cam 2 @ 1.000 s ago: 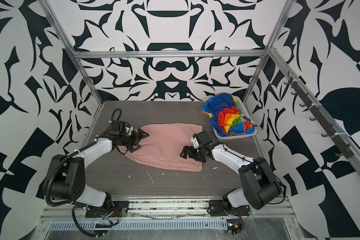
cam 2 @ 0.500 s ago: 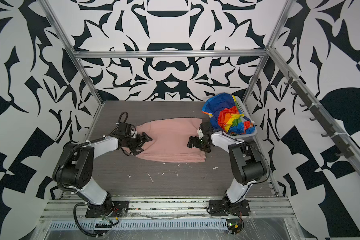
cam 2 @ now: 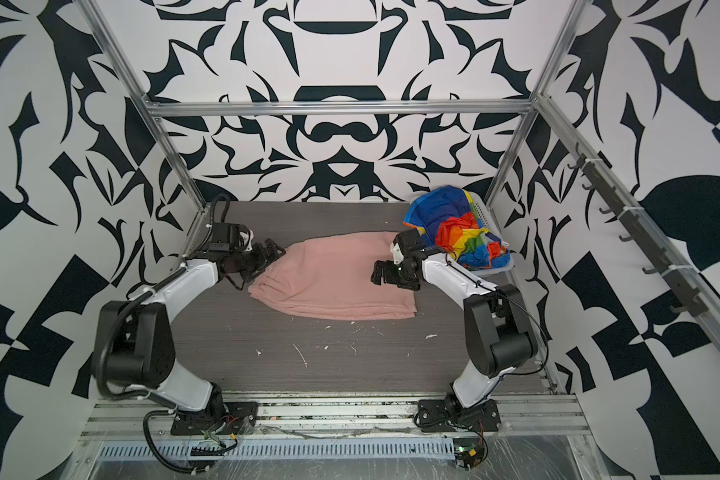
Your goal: Fold and stack the shorts
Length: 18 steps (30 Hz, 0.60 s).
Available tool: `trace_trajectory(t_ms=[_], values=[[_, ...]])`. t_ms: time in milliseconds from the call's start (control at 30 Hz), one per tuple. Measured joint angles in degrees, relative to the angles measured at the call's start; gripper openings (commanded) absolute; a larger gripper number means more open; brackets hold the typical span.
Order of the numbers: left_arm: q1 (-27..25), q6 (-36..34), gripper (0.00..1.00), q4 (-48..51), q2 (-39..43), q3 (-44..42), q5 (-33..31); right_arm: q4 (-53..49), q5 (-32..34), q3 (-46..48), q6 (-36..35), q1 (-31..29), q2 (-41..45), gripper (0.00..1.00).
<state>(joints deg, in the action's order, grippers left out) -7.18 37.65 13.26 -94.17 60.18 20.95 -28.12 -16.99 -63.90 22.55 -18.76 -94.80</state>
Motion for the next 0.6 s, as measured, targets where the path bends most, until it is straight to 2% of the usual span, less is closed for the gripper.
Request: trace_trajectory(t_ms=[133,233,433,600], values=[[-0.33,1.33,1.0,-0.96,-8.72,2.01,2.6,1.09,-0.9,0.87,0.13,-0.96,-1.88,1.0],[-0.26,0.85,1.0,1.18,-11.17,4.59,1.84,1.92,-1.29,2.62,0.2,-1.2,-3.06,1.0],[1.29,-4.09,1.0,8.28,-10.67,10.97,-2.69,2.14,-1.31,4.07,-0.11,-1.2,-3.58,1.0],[2.03,-9.22,1.0,14.67,-3.72,12.85,-8.2,1.9,-1.68,3.91,-0.37,-1.11,-2.32,1.0]])
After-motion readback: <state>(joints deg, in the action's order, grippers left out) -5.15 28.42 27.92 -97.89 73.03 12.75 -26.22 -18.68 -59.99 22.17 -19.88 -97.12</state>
